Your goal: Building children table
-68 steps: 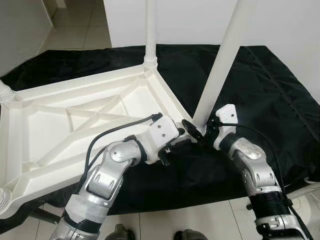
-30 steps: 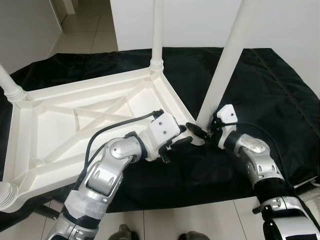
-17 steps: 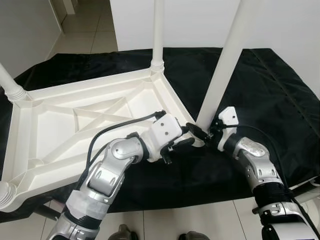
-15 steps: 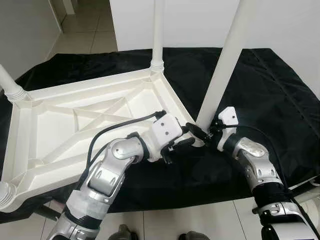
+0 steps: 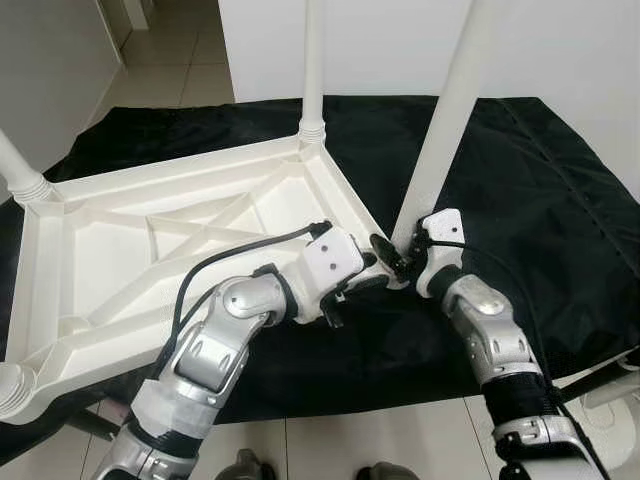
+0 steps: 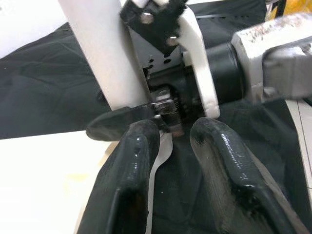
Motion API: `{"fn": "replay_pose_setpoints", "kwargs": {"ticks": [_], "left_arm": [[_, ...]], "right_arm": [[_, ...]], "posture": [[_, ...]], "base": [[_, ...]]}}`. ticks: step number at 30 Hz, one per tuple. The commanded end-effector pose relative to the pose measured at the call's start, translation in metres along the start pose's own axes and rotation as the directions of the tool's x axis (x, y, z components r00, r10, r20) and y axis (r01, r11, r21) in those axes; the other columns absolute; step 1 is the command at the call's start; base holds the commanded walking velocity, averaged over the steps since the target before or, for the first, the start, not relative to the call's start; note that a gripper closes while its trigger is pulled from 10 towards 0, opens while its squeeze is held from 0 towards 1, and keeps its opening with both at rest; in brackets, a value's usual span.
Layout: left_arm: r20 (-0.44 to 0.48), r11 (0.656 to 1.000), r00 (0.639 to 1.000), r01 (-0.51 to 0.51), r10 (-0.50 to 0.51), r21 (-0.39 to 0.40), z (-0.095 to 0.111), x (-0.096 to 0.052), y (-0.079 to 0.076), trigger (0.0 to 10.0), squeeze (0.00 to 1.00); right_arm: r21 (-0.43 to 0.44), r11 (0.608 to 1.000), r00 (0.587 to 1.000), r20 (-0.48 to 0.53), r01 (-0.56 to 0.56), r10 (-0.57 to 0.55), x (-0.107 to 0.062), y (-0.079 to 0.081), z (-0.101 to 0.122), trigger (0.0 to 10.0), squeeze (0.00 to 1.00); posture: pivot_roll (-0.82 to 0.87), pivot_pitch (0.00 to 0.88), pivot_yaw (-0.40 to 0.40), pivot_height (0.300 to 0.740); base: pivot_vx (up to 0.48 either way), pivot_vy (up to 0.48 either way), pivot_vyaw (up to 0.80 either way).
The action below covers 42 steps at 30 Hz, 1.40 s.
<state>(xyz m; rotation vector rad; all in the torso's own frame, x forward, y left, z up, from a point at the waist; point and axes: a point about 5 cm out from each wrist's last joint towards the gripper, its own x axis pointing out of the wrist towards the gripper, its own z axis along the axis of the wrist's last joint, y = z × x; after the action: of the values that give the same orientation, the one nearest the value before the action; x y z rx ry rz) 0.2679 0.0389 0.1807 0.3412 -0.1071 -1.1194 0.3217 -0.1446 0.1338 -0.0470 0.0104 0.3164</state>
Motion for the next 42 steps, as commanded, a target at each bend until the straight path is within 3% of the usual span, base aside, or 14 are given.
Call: {"fn": "replay_pose_setpoints", "kwargs": {"ticks": [1,3,4,6,11,12,15,20,21,22,34,39,42], "left_arm": [[-0.005,0.999,0.999,-0.042,0.042,-0.008,-0.002,0.0,0.002,10.0,0.0],[-0.005,0.999,0.999,-0.04,0.039,-0.013,-0.002,0.0,0.0,10.0,0.0],[-0.005,0.999,0.999,-0.04,0.039,-0.013,-0.002,0.0,0.0,10.0,0.0],[-0.009,0.999,0.999,-0.034,0.034,-0.019,-0.002,0.0,-0.001,10.0,0.0],[-0.01,0.999,1.0,-0.028,0.028,-0.017,-0.002,0.0,-0.001,10.0,0.0],[-0.01,1.0,1.0,-0.027,0.027,-0.014,-0.001,0.0,0.0,10.0,0.0],[-0.008,0.999,1.0,-0.03,0.03,-0.011,0.0,0.0,0.002,10.0,0.0],[-0.008,0.999,0.999,-0.04,0.04,-0.007,0.001,-0.001,0.005,10.0,0.0],[-0.008,0.999,0.999,-0.039,0.039,-0.006,0.001,-0.001,0.005,10.0,0.0],[-0.007,0.999,0.999,-0.037,0.037,-0.004,0.001,-0.001,0.004,10.0,0.0],[0.003,0.999,0.999,-0.032,0.032,-0.005,0.003,0.001,0.002,10.0,0.0],[0.007,1.0,1.0,-0.009,0.009,-0.015,0.003,0.0,-0.002,10.0,0.0],[0.01,1.0,1.0,0.001,-0.001,-0.014,0.005,0.0,-0.002,10.0,0.0]], "right_arm": [[0.017,0.997,0.993,-0.093,0.072,-0.07,-0.005,-0.001,-0.016,10.0,0.0],[0.089,0.966,0.969,-0.069,0.242,-0.237,-0.002,0.016,-0.013,10.0,0.0],[0.089,0.966,0.969,-0.069,0.242,-0.237,-0.002,0.016,-0.013,10.0,0.0],[0.137,0.935,0.945,-0.048,0.327,-0.323,0.0,0.036,-0.007,10.0,0.0],[0.144,0.94,0.951,-0.039,0.309,-0.307,-0.001,0.041,-0.003,10.0,0.0],[0.152,0.944,0.956,-0.026,0.291,-0.291,-0.002,0.041,-0.001,10.0,1.0],[0.18,0.947,0.963,-0.008,0.267,-0.27,-0.003,0.041,0.002,10.0,1.0],[0.153,0.954,0.965,0.022,0.256,-0.263,-0.003,0.041,0.008,10.0,1.0],[0.159,0.96,0.971,0.032,0.23,-0.237,-0.004,0.043,0.009,10.0,0.43],[0.16,0.966,0.976,0.046,0.205,-0.214,-0.005,0.043,0.011,10.0,0.0],[0.116,0.988,0.991,0.08,0.098,-0.108,-0.013,0.04,0.013,10.0,0.0],[-0.058,0.988,0.983,0.107,-0.142,0.148,-0.02,0.019,0.017,10.0,0.0],[-0.1,0.971,0.969,0.095,-0.219,0.229,-0.02,0.008,0.02,10.0,0.0]], "posture": [[-0.13,0.049,0.036,0.74],[-0.13,0.054,0.034,0.74],[-0.13,0.054,0.034,0.74],[-0.13,0.054,0.034,0.74],[-0.13,0.053,0.042,0.74],[-0.13,0.054,0.039,0.74],[-0.13,0.056,0.036,0.74],[-0.14,0.057,0.036,0.74],[-0.14,0.057,0.036,0.74],[-0.15,0.055,0.037,0.74],[-0.16,0.053,0.032,0.74],[-0.15,0.046,0.048,0.74],[-0.15,0.046,0.048,0.74]], "base": [[0.0,0.0,0.0],[0.0,0.0,0.0],[0.0,0.0,0.0],[0.0,0.0,0.0],[0.0,0.0,0.0],[0.0,0.0,0.0],[0.0,0.0,0.0],[0.0,0.0,0.0],[0.0,0.0,0.0],[0.0,0.0,0.0],[0.0,0.0,0.0],[0.0,0.0,0.0],[0.0,0.0,0.0]]}}
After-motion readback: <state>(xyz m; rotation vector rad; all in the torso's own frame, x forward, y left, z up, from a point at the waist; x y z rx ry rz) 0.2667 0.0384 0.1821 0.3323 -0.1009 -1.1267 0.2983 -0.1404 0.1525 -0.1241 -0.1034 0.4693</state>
